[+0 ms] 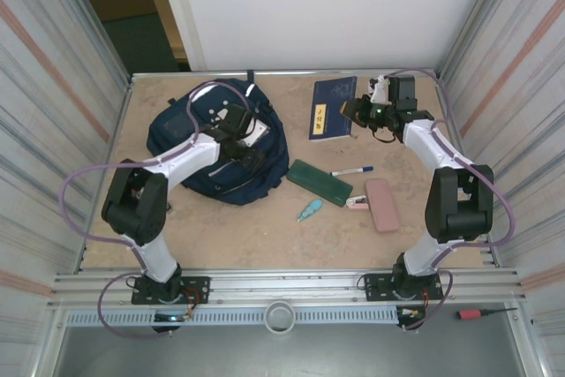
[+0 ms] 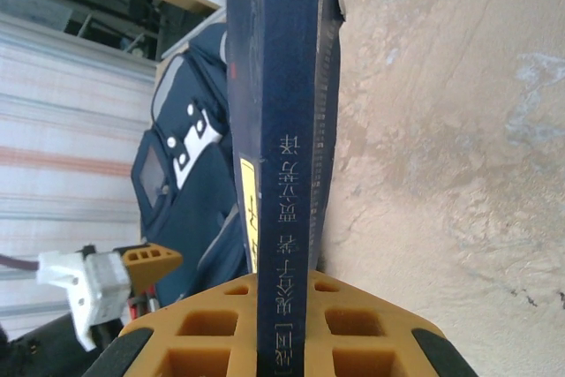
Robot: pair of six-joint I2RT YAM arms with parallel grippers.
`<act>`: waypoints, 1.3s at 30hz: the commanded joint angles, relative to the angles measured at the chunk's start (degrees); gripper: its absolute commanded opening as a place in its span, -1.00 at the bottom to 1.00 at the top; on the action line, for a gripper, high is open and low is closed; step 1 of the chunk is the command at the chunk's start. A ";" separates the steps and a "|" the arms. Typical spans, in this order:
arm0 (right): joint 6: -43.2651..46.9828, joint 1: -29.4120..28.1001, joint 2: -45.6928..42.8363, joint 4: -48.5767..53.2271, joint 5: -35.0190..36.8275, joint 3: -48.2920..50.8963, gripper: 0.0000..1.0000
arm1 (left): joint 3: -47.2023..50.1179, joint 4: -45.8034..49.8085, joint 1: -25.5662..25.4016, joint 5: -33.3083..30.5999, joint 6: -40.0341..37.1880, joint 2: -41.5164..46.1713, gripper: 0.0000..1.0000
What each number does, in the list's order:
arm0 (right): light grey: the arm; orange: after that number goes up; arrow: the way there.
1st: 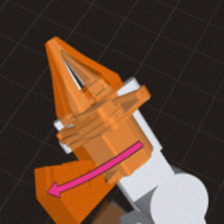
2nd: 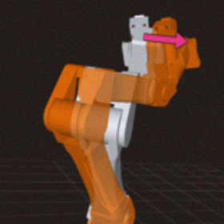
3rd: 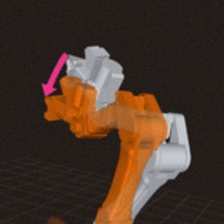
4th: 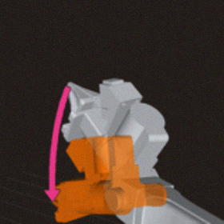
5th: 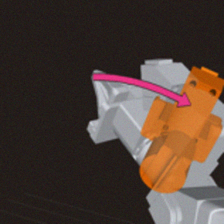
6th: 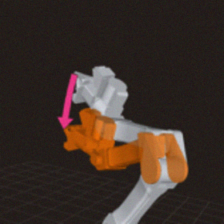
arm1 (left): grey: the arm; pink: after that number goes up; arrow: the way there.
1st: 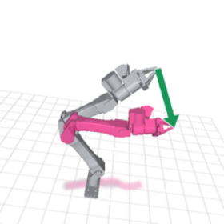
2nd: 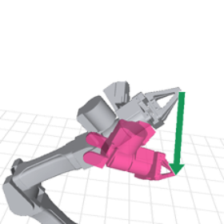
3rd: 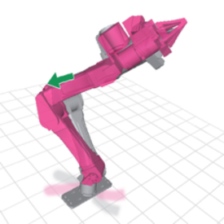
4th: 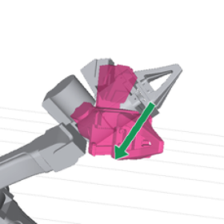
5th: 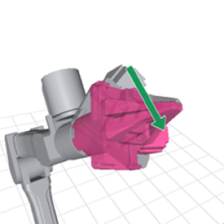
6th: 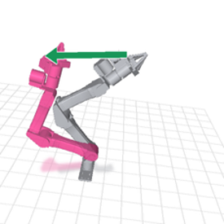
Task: Pack the student bag
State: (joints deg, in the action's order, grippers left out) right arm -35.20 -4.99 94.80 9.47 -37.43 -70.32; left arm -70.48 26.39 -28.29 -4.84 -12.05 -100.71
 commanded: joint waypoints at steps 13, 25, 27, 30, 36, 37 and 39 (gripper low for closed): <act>0.38 -2.20 -4.57 2.56 -1.21 1.21 -1.00 | -4.25 0.28 -1.03 -2.99 -1.03 -1.00 -0.77; -11.37 -14.77 -7.23 -6.48 -4.19 7.18 -1.00 | -2.50 -9.29 17.07 31.14 15.25 14.99 -1.00; -13.91 -17.80 -4.84 -9.42 -3.99 6.47 -1.00 | -3.36 -10.10 19.25 34.84 16.96 15.20 -1.00; -15.87 -21.63 -0.44 -11.61 -3.34 3.45 -1.00 | -5.19 -9.63 21.01 38.07 17.27 14.98 -1.00; -18.36 -27.24 11.62 -13.51 -2.26 -7.66 -1.00 | -7.22 -8.37 22.30 42.57 16.54 14.40 -1.00; -18.50 -27.77 13.99 -13.08 -1.74 -10.09 -1.00 | -7.30 -8.31 22.45 43.07 16.54 14.40 -1.00; -19.08 -28.63 18.60 -12.67 -0.64 -14.69 -1.00 | -7.39 -8.29 22.66 43.89 16.38 14.32 -1.00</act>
State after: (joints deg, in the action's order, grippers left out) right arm -51.94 -32.80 109.36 -0.12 -39.05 -79.48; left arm -74.22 22.44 -6.07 32.42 3.36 -87.55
